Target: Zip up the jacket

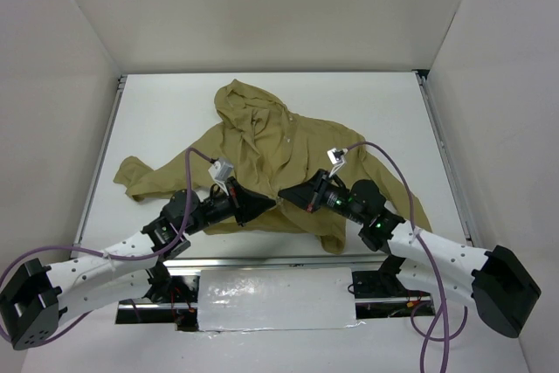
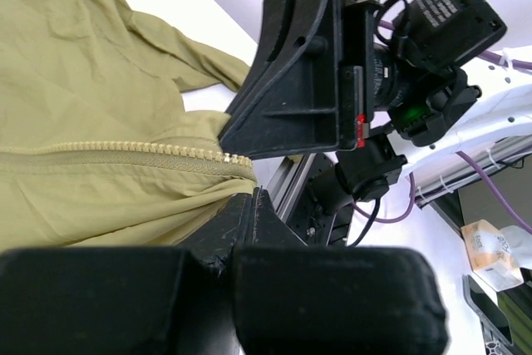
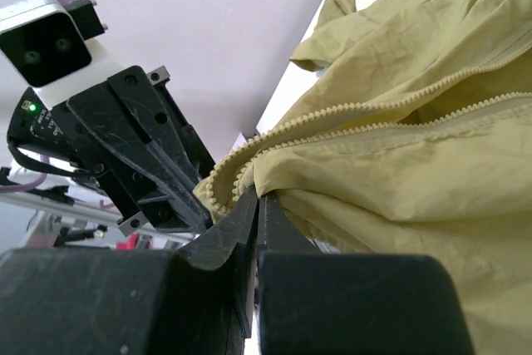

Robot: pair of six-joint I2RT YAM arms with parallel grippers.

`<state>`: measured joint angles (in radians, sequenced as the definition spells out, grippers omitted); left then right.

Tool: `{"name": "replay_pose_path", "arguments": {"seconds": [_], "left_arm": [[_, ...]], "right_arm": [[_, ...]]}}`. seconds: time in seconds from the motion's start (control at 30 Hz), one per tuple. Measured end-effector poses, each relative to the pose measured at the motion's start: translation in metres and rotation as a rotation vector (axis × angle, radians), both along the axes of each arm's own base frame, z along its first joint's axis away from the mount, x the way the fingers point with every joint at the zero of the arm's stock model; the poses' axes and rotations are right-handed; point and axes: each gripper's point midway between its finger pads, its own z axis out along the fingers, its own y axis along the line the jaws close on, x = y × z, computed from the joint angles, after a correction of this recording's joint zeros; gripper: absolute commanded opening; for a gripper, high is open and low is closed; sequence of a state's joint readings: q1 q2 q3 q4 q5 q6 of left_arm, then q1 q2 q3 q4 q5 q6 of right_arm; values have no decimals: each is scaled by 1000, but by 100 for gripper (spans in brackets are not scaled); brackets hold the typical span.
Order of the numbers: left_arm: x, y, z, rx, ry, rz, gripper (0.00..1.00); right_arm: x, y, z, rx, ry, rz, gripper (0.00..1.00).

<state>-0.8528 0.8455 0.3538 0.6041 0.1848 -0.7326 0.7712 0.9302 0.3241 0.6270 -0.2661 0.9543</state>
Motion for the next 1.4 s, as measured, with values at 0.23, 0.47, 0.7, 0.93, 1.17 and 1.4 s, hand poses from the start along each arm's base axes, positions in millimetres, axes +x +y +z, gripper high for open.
{"name": "replay_pose_path", "arguments": {"seconds": [0.23, 0.47, 0.7, 0.93, 1.17, 1.4], "left_arm": [[3, 4, 0, 0, 12, 20, 0], [5, 3, -9, -19, 52, 29, 0], [10, -3, -15, -35, 80, 20, 0], [3, -8, -2, -76, 42, -40, 0], [-12, -15, 3, -119, 22, -148, 0], [-19, -14, 6, -144, 5, -199, 0]], "right_arm": [[-1, -6, 1, 42, 21, -23, 0], [-4, -8, 6, 115, 49, -31, 0], [-14, -7, 21, 201, 55, -1, 0], [-15, -9, 34, 246, 37, -1, 0], [-11, -13, 37, 239, -1, -40, 0], [-6, -15, 29, 189, -35, -72, 0]]}}
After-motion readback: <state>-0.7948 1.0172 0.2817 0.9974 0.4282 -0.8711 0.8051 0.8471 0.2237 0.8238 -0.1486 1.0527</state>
